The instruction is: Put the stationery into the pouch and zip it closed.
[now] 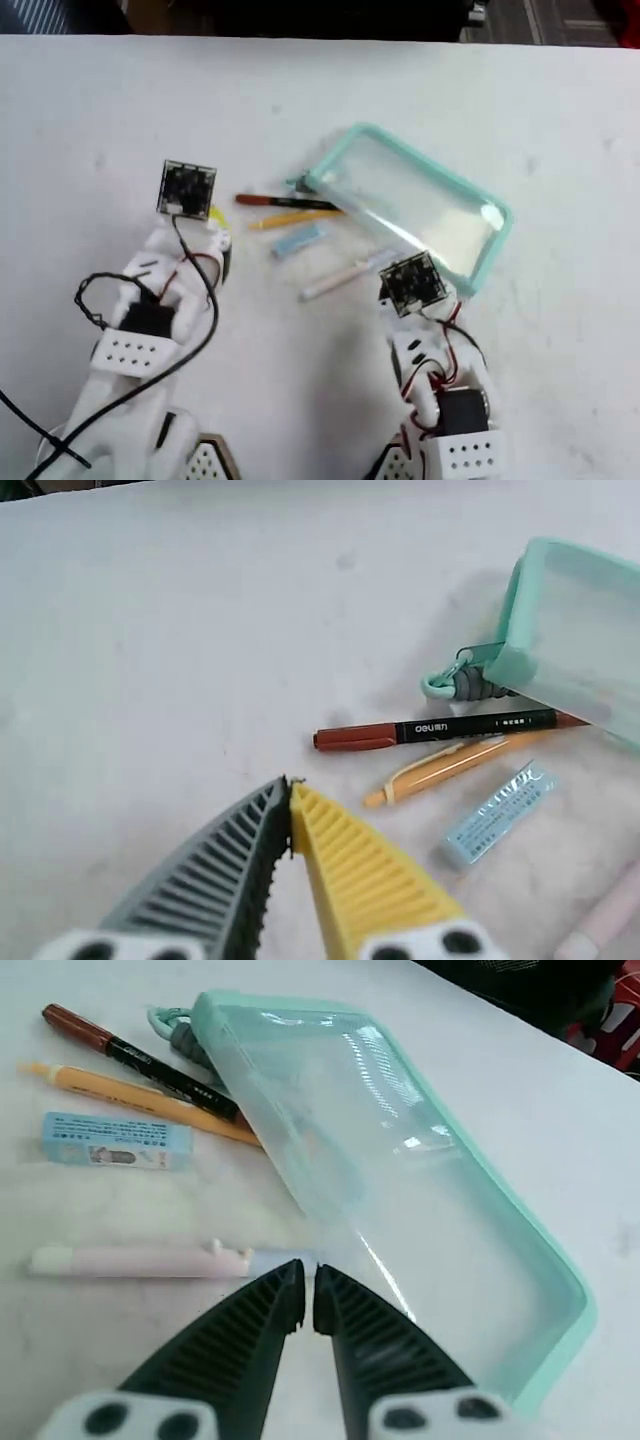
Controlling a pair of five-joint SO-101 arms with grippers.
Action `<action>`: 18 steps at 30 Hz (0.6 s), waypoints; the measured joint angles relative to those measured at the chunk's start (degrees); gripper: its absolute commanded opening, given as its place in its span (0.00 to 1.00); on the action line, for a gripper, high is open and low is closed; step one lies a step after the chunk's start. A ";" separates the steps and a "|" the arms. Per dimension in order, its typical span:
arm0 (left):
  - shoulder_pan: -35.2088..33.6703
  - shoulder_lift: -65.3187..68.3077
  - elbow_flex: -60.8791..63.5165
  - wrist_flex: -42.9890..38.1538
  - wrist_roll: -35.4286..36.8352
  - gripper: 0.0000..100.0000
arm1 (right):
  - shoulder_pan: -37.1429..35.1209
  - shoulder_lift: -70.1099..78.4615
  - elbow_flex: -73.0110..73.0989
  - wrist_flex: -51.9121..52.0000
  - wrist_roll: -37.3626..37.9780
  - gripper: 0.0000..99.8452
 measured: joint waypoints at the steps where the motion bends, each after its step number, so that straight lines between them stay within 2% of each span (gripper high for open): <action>1: 0.00 0.00 0.09 0.00 0.00 0.02 | -0.62 0.00 -0.18 0.70 0.00 0.02; 10: 0.00 0.00 0.53 -0.09 0.35 0.02 | -3.08 2.81 -13.36 4.13 0.35 0.02; 14: 0.00 0.00 0.53 -0.09 0.35 0.02 | -6.68 16.62 -23.12 4.75 2.90 0.02; 18: 0.09 0.00 0.53 -0.09 0.35 0.02 | -9.41 36.13 -38.51 10.46 3.16 0.02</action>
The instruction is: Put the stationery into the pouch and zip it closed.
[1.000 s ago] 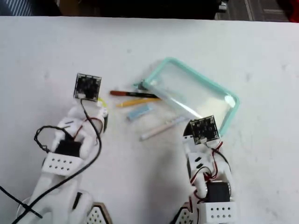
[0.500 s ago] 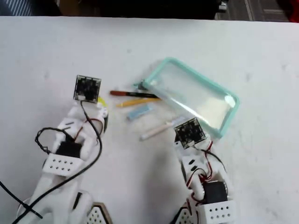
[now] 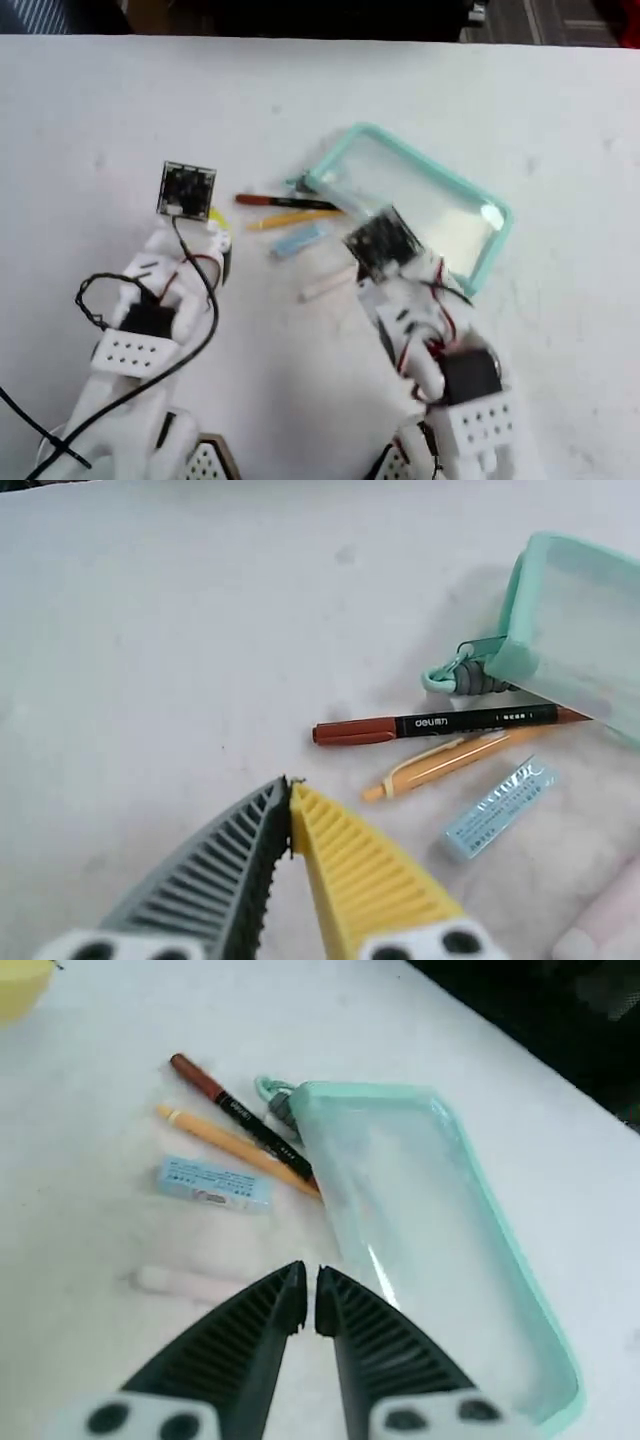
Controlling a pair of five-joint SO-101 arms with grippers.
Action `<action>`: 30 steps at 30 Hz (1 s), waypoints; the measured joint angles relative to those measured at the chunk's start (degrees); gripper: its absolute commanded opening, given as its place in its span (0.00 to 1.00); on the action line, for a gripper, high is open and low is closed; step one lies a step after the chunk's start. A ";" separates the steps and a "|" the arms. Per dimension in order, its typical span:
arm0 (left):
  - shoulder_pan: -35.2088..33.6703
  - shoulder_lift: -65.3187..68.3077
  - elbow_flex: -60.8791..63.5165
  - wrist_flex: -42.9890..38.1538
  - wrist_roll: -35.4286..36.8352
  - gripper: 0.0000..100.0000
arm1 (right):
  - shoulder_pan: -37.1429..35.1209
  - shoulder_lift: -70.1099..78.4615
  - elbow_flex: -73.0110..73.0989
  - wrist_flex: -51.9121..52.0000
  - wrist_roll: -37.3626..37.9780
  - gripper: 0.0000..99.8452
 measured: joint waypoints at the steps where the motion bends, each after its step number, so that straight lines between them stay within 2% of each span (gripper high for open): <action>1: 0.26 0.00 0.00 0.00 0.00 0.02 | -0.79 5.36 -4.40 1.93 0.00 0.02; 5: 1.14 0.00 0.00 -0.62 0.00 0.02 | -3.43 25.05 -21.01 9.67 0.00 0.02; 8: 0.53 0.09 1.76 -4.92 0.00 0.02 | -4.22 34.20 -29.89 12.22 -0.09 0.02; 12: -1.67 0.18 5.54 -11.78 0.00 0.02 | -5.36 38.86 -34.29 11.96 -1.76 0.02; 22: -1.76 0.18 5.71 -12.92 0.00 0.02 | -5.45 41.05 -38.15 2.11 0.09 0.02; 26: -1.76 0.18 5.71 -12.92 0.00 0.02 | -5.45 48.00 -48.88 2.55 0.35 0.02; 30: -1.76 0.18 5.71 -12.92 0.00 0.02 | -5.45 61.45 -64.70 8.00 0.35 0.02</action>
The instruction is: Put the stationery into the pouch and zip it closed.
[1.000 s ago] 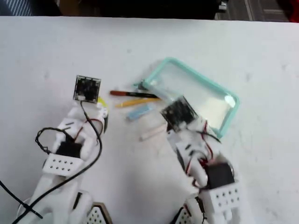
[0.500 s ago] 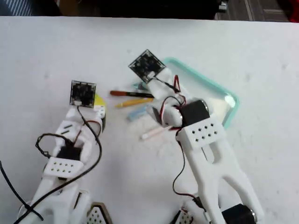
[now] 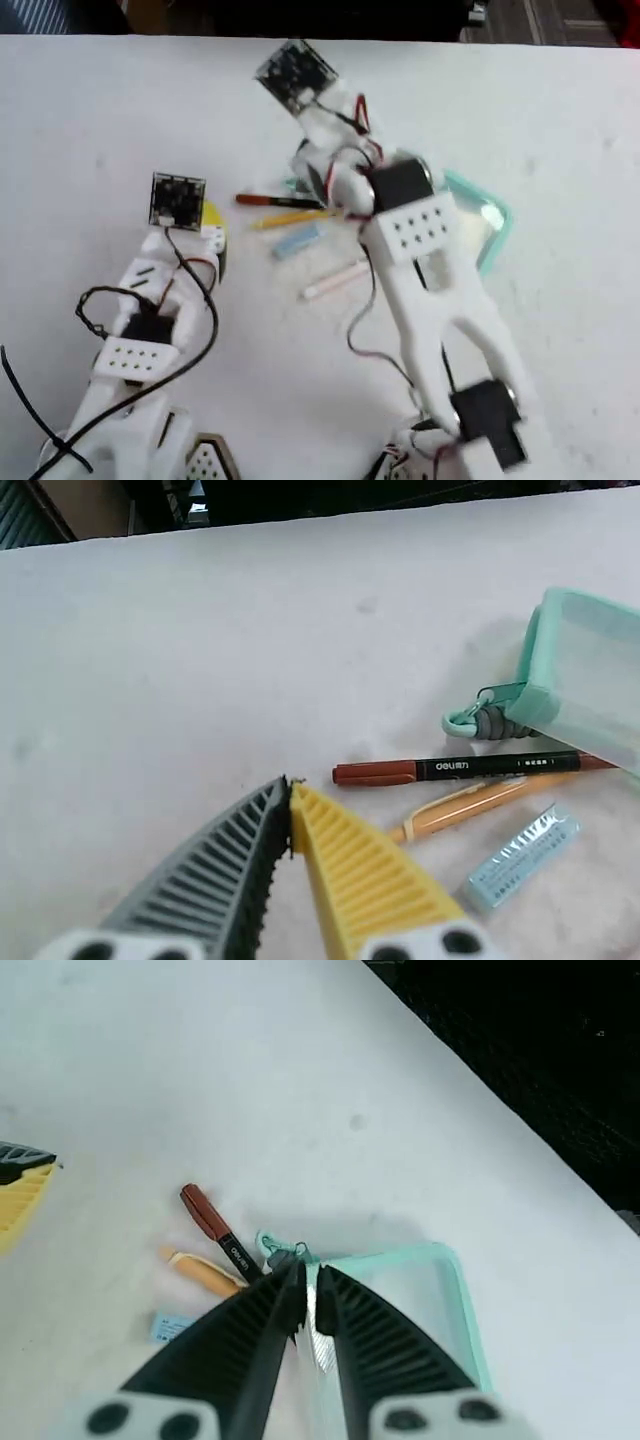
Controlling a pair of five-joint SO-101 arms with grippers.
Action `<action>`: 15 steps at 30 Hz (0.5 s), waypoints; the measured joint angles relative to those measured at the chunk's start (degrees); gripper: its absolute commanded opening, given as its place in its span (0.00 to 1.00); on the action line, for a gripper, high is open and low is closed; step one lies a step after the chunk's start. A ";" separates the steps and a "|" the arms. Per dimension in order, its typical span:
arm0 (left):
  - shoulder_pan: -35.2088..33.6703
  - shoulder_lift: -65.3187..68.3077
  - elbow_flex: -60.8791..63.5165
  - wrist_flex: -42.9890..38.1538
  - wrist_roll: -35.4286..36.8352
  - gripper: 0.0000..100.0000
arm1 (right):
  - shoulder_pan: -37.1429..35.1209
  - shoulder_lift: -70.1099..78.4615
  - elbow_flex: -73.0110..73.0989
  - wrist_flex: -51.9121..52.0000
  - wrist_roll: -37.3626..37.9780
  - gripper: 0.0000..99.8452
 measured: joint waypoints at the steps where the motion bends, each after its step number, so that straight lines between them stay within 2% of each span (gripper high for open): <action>1: 0.00 0.00 0.00 0.00 0.00 0.02 | 0.00 3.78 -4.04 1.41 0.00 0.02; 11: 0.00 0.00 0.00 0.00 0.00 0.02 | 0.53 42.73 -36.48 3.34 0.00 0.02; 15: 0.00 0.00 0.00 0.00 0.00 0.02 | 2.29 53.98 -48.35 6.42 0.00 0.02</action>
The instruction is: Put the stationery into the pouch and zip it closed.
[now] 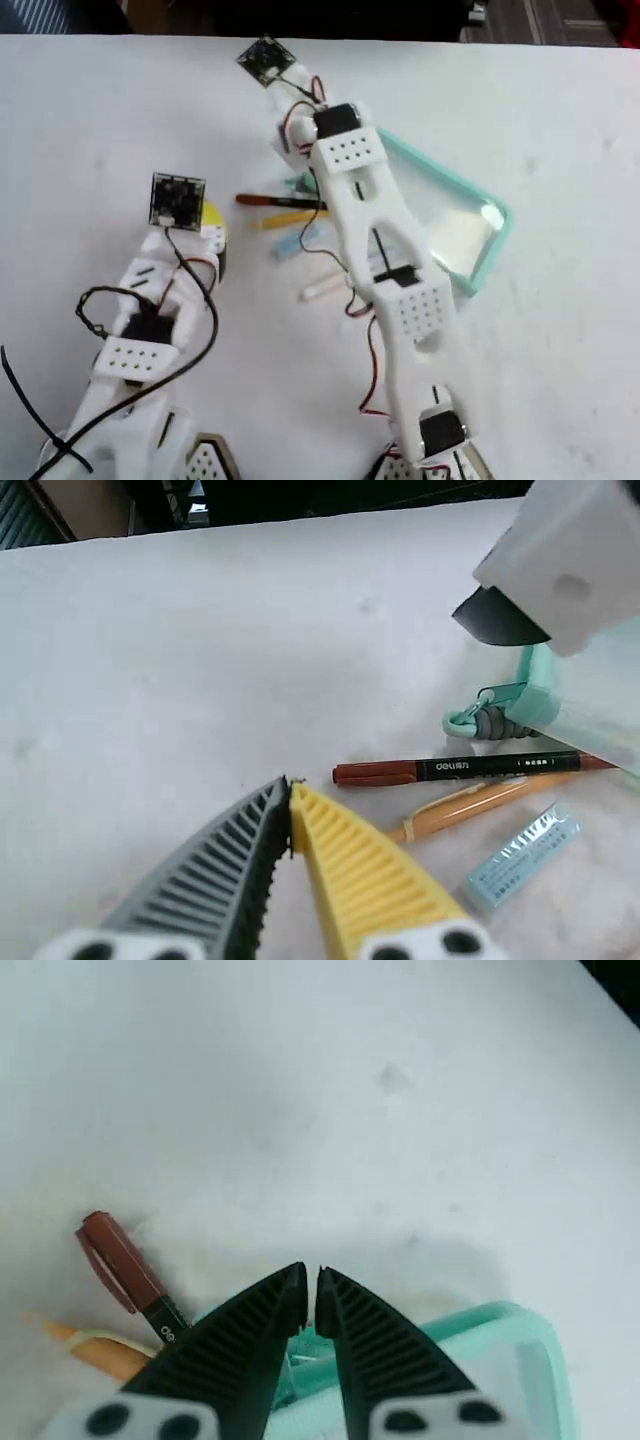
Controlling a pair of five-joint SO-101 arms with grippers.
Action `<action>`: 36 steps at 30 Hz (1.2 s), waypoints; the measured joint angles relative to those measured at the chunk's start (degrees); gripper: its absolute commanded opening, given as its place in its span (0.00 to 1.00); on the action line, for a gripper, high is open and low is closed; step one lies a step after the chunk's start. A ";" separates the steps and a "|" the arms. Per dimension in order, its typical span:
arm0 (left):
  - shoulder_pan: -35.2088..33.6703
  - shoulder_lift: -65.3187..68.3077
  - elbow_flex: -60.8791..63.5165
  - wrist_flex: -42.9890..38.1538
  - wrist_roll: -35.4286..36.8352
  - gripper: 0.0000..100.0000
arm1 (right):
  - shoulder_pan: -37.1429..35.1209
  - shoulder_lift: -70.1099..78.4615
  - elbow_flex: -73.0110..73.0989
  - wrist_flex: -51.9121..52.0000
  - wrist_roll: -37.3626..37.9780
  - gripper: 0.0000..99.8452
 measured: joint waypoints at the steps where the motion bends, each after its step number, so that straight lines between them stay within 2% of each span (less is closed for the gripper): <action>1: 0.00 0.00 0.00 0.00 0.00 0.02 | 0.35 2.11 -2.90 1.85 0.09 0.02; 11: 0.00 0.00 0.00 0.00 0.00 0.02 | 4.31 12.66 -21.71 21.89 0.18 0.02; 16: 0.00 0.00 0.00 0.00 0.00 0.02 | 4.92 12.75 -21.63 27.34 3.43 0.02; 20: 0.00 0.00 0.00 0.00 0.00 0.02 | 6.59 9.05 -13.63 27.69 4.22 0.02; 25: 0.00 0.00 0.00 0.00 0.00 0.02 | 6.95 -4.75 0.70 27.78 4.31 0.02; 29: 0.00 0.00 0.00 0.00 0.00 0.02 | 3.43 -19.16 14.15 27.78 9.85 0.03; 34: -0.09 0.00 0.00 0.00 0.00 0.02 | -2.99 -31.56 30.77 26.73 18.02 0.27; 36: 0.00 0.00 0.00 0.00 0.00 0.02 | -3.69 -32.88 36.31 23.91 18.81 0.30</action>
